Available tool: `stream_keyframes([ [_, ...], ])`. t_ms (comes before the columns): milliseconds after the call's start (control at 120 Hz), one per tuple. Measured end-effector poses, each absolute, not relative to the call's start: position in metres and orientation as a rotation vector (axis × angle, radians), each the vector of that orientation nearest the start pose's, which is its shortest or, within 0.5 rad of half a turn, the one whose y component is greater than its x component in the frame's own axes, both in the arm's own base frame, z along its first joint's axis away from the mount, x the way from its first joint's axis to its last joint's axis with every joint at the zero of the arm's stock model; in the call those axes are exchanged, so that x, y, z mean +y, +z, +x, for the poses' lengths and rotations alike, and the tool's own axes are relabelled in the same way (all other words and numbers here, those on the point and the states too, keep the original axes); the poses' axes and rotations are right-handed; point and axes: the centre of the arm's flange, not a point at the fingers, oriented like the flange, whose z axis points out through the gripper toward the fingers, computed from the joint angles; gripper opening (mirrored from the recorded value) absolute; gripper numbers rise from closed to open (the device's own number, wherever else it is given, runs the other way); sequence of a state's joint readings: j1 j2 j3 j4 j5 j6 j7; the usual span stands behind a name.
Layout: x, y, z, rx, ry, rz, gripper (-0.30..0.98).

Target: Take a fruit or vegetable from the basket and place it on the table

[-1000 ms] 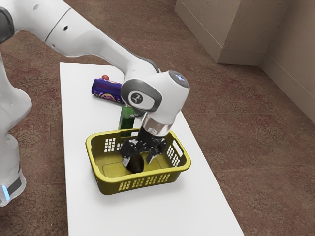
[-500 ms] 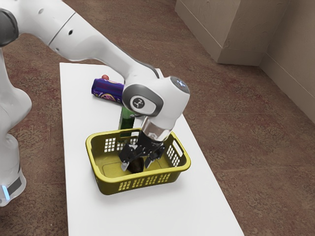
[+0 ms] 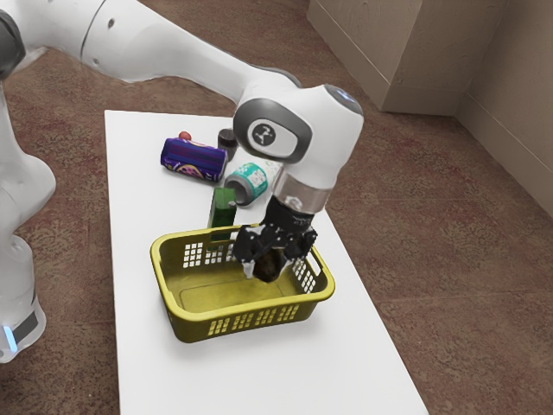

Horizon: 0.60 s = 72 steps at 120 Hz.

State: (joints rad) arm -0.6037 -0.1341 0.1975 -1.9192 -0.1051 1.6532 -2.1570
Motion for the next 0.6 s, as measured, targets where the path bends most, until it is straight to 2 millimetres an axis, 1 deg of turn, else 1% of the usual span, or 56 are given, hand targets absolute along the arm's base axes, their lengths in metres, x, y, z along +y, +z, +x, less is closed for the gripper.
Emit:
stream_keyframes([
  [50,-0.194,0.562,0.466,2.492,-0.267,2.049,0.36],
  [117,-0.16,0.582,0.474,2.533,-0.27,2.032,0.36],
  [183,-0.13,0.607,0.476,2.548,-0.26,2.042,0.34],
  [217,-0.107,0.614,0.477,2.567,-0.266,2.041,0.34],
  [275,-0.06,0.621,0.475,2.609,-0.285,2.03,0.34],
  [300,-0.04,0.624,0.473,2.621,-0.293,2.026,0.34],
  [350,-0.006,0.631,0.463,2.625,-0.314,2.034,0.34],
  [425,0.038,0.634,0.45,2.622,-0.343,2.063,0.34],
  [508,0.067,0.632,0.443,2.577,-0.364,2.152,0.34],
  [600,0.107,0.609,0.436,2.521,-0.437,2.23,0.34],
])
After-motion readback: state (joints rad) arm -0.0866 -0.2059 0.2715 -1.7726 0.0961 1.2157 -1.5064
